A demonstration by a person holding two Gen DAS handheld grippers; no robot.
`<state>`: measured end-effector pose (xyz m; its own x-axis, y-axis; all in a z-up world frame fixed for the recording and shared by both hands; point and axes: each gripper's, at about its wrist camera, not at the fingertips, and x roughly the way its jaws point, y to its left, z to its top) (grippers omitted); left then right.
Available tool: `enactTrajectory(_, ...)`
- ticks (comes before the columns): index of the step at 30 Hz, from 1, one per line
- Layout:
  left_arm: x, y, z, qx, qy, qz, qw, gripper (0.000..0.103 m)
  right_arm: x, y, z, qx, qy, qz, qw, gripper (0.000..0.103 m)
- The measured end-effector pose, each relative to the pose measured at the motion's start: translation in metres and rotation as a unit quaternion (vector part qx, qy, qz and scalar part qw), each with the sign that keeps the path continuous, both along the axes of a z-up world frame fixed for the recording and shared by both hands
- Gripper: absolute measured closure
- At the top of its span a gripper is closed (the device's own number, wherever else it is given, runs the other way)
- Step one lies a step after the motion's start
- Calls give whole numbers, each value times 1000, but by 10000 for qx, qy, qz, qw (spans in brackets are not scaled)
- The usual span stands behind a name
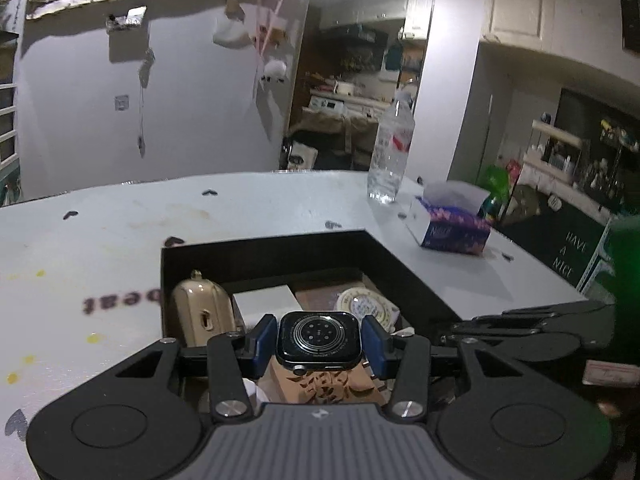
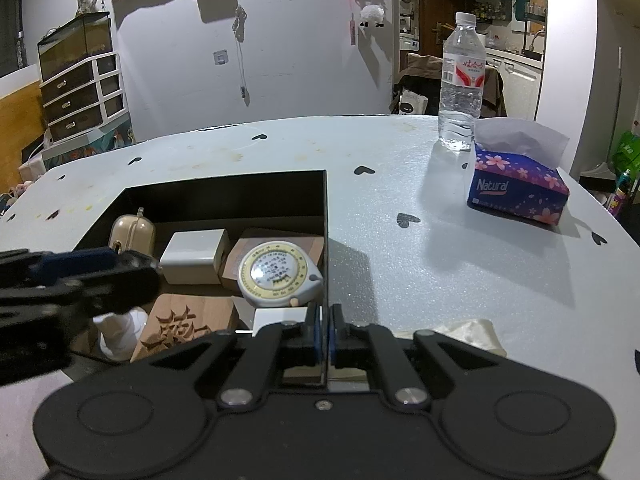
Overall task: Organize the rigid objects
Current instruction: 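Carry the black smartwatch into the black box and release it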
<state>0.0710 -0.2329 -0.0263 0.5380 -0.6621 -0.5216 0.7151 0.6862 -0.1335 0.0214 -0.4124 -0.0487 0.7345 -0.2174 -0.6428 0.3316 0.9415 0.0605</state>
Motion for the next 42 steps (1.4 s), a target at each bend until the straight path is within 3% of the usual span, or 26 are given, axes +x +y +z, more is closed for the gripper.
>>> enactTrajectory(15,5,-16,-14,405,297,-78,9987,55,0,0,0,-1,1,2,10000,98)
enactTrajectory(22,4,-15,-14,346,267,-55,9990,46,0,0,0,-3,1,-1,10000,98)
enactTrajectory(34,2,-15,-12,319,289,-32,9991,46,0,0,0,4,0,0,10000,98)
enactTrajectory(42,-7,4,5,177,180,162,9996,46,0,1,0,16,1,3,10000,98)
